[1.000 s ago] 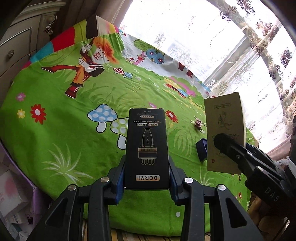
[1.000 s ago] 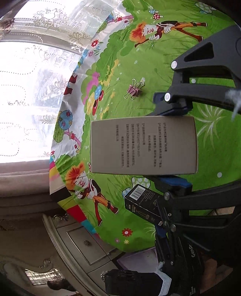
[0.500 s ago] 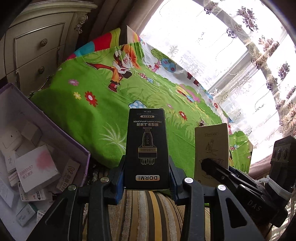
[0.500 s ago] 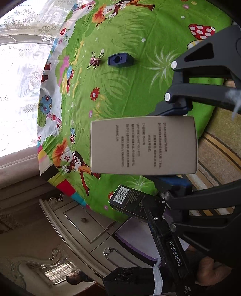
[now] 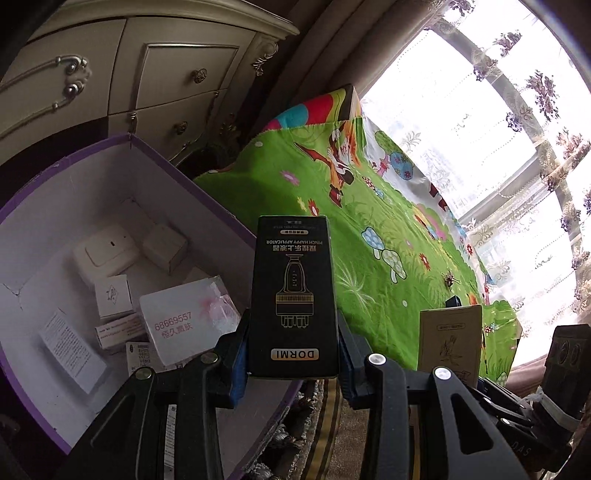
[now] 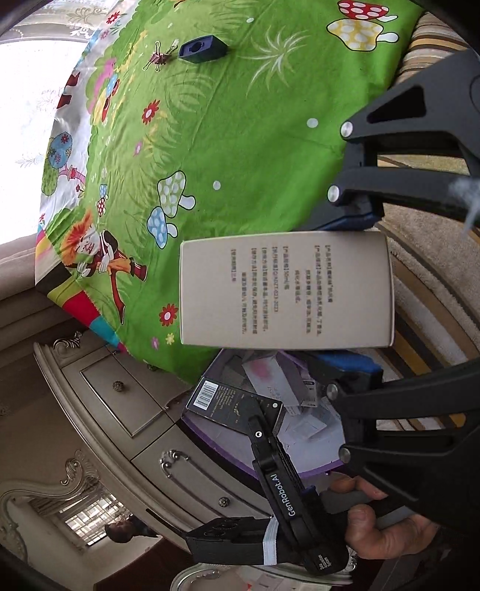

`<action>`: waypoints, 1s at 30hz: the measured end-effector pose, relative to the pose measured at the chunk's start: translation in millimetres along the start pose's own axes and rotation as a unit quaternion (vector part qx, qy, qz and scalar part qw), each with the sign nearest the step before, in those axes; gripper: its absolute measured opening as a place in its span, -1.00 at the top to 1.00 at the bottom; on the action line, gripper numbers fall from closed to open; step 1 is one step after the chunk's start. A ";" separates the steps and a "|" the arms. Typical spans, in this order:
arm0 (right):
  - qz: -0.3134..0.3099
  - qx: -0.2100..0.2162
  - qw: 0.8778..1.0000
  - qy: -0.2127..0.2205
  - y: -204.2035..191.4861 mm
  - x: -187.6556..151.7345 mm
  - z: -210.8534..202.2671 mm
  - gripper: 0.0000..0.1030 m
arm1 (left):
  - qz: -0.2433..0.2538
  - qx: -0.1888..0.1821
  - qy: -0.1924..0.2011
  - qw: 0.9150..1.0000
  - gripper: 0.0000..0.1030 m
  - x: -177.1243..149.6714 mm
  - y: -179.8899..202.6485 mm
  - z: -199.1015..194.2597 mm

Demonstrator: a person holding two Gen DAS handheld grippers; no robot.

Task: Organize rigid objects
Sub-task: 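Carry both boxes into the storage box and open both tools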

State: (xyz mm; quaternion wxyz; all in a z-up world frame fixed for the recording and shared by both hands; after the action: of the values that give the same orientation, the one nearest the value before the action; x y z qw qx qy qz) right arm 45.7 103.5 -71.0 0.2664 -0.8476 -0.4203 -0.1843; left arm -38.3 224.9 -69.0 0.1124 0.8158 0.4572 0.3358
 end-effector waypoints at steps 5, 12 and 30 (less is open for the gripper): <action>-0.027 0.021 0.999 -0.023 -39.4 -1.8 14.2 -0.10 | -0.032 0.030 0.026 0.999 0.22 20.7 -44.8 -15.8; -0.098 0.044 0.993 -0.057 -101.3 -14.8 41.7 -0.10 | -0.064 0.078 0.046 0.994 0.22 32.3 -98.2 -31.2; -0.139 0.063 0.983 -0.102 -135.9 -36.4 69.9 -0.53 | -0.091 0.121 0.010 0.988 -0.21 15.3 -116.6 -11.9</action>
State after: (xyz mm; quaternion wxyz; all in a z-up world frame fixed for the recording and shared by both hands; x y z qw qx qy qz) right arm -79.4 192.1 -105.4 0.2468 -0.7769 -0.5696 -0.1048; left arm -118.8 300.9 -110.6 0.0388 0.7750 0.5680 0.2743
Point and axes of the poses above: each gripper's, at about its wrist camera, not at the fingertips, and z roughly the way its jaws point, y to its right, x to its top, the point moved 10 cm from there along z, roughly the way its jaws point, and after that the axes turned 3 degrees about -y, right-handed, at the moved point
